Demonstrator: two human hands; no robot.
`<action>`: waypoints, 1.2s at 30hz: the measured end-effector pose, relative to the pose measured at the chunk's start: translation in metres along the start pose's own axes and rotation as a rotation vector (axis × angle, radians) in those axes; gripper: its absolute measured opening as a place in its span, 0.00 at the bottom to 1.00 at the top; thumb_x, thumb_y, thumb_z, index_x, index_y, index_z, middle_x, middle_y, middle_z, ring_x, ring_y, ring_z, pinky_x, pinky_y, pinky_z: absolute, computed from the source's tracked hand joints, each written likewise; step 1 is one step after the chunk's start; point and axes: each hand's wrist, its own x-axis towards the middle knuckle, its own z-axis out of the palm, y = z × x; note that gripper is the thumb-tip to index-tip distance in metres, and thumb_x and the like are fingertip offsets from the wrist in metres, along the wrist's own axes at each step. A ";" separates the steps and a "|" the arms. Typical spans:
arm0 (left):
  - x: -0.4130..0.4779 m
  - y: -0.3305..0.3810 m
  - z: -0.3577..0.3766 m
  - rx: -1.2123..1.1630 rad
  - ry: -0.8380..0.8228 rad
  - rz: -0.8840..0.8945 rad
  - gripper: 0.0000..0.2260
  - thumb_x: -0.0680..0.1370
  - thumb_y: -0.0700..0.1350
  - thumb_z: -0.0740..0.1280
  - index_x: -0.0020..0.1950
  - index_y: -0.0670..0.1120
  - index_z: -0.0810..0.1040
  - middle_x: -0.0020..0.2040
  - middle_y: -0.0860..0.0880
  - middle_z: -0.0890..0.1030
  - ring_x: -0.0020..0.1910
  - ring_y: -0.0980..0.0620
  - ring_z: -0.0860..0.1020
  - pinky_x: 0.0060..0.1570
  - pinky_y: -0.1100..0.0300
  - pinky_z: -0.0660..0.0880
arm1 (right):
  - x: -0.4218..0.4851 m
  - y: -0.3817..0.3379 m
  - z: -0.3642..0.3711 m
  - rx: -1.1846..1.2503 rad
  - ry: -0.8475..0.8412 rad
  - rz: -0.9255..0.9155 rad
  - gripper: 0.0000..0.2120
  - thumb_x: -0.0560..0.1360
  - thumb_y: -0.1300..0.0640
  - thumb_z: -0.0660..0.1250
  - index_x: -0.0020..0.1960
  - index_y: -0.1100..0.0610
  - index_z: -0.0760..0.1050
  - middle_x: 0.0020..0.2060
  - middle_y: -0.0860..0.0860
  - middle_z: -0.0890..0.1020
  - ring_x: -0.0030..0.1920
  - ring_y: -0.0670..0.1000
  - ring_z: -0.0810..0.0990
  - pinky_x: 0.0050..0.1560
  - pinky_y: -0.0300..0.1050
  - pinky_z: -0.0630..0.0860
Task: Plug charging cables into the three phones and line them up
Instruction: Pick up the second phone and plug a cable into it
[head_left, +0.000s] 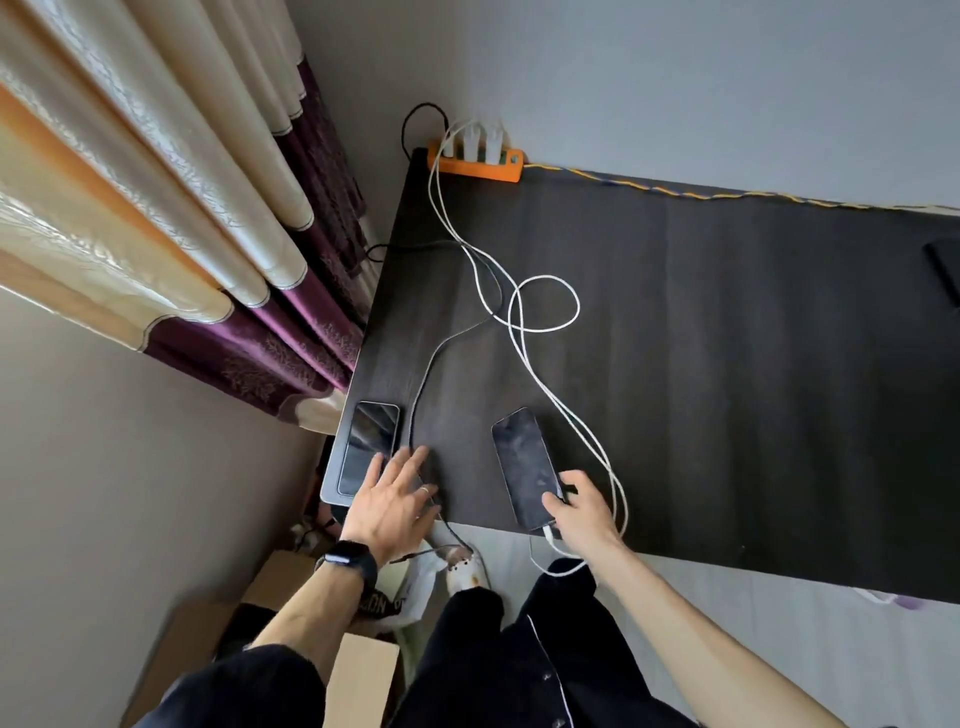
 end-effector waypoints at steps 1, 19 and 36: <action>-0.003 -0.002 0.001 -0.032 0.010 -0.057 0.16 0.75 0.59 0.61 0.54 0.56 0.84 0.73 0.43 0.70 0.72 0.39 0.68 0.69 0.38 0.63 | 0.003 -0.001 0.012 0.061 -0.023 0.022 0.08 0.78 0.55 0.67 0.56 0.49 0.73 0.49 0.50 0.84 0.51 0.54 0.83 0.59 0.53 0.79; -0.021 -0.025 0.016 -0.187 -0.074 -0.150 0.27 0.76 0.62 0.56 0.76 0.63 0.61 0.81 0.47 0.46 0.79 0.42 0.47 0.75 0.40 0.52 | 0.012 -0.036 0.096 -0.307 0.098 -0.035 0.12 0.77 0.50 0.69 0.53 0.58 0.74 0.52 0.55 0.83 0.55 0.59 0.80 0.51 0.48 0.73; -0.017 -0.020 0.004 -0.160 -0.137 -0.166 0.29 0.76 0.63 0.57 0.77 0.62 0.59 0.81 0.46 0.45 0.79 0.40 0.47 0.74 0.41 0.51 | 0.010 -0.042 0.088 -0.490 0.071 -0.058 0.17 0.76 0.50 0.70 0.58 0.58 0.70 0.55 0.59 0.83 0.57 0.63 0.81 0.55 0.52 0.76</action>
